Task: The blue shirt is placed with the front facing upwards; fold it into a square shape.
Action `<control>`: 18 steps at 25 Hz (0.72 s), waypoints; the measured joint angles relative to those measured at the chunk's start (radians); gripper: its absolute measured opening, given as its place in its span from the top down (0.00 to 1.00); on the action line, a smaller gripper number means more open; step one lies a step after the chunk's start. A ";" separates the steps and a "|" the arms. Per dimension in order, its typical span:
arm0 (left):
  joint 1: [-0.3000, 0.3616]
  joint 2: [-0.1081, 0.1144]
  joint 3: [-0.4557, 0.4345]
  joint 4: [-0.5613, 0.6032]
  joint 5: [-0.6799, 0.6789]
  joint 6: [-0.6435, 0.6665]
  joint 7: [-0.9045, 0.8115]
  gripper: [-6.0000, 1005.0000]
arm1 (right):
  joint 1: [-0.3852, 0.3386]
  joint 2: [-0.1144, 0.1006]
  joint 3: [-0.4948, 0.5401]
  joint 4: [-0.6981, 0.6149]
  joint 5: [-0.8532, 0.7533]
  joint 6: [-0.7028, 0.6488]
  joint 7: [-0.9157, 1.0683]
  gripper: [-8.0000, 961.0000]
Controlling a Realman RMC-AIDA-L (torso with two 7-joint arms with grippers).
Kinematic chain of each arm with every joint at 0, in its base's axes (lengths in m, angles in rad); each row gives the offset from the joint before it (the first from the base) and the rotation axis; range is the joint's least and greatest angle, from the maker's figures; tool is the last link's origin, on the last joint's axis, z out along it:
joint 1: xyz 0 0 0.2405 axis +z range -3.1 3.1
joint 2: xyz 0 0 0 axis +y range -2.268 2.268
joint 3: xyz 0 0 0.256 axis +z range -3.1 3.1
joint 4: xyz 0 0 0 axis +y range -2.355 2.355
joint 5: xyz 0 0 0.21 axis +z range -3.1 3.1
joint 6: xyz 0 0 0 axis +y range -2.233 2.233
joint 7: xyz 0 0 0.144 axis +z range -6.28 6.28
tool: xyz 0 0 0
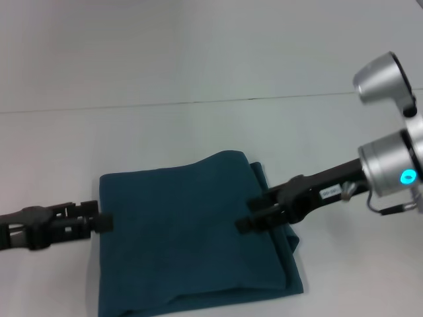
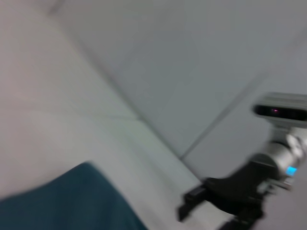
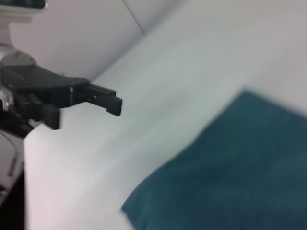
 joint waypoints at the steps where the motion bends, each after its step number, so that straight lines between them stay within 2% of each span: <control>1: 0.007 -0.005 0.001 0.008 -0.010 0.020 0.074 0.08 | -0.023 0.020 0.003 -0.018 0.015 0.023 -0.074 0.19; 3: 0.027 -0.009 0.005 0.033 -0.021 0.051 0.176 0.09 | -0.077 0.059 -0.002 -0.058 0.061 0.079 -0.212 0.19; 4: 0.033 -0.009 0.007 0.039 -0.021 0.060 0.193 0.09 | -0.098 0.070 -0.015 -0.058 0.087 0.095 -0.269 0.19; 8: 0.065 -0.002 0.009 0.040 -0.014 0.112 0.279 0.09 | -0.130 0.066 -0.052 0.017 0.181 0.109 -0.409 0.19; 10: 0.094 -0.017 0.012 0.041 -0.012 0.154 0.362 0.09 | -0.144 0.065 -0.057 0.028 0.199 0.091 -0.441 0.19; 13: 0.126 -0.037 0.038 0.045 0.000 0.166 0.395 0.09 | -0.161 0.066 -0.090 0.032 0.201 0.051 -0.463 0.19; 18: 0.132 -0.049 0.086 0.035 0.072 0.166 0.355 0.09 | -0.171 0.062 -0.153 0.066 0.196 -0.005 -0.463 0.19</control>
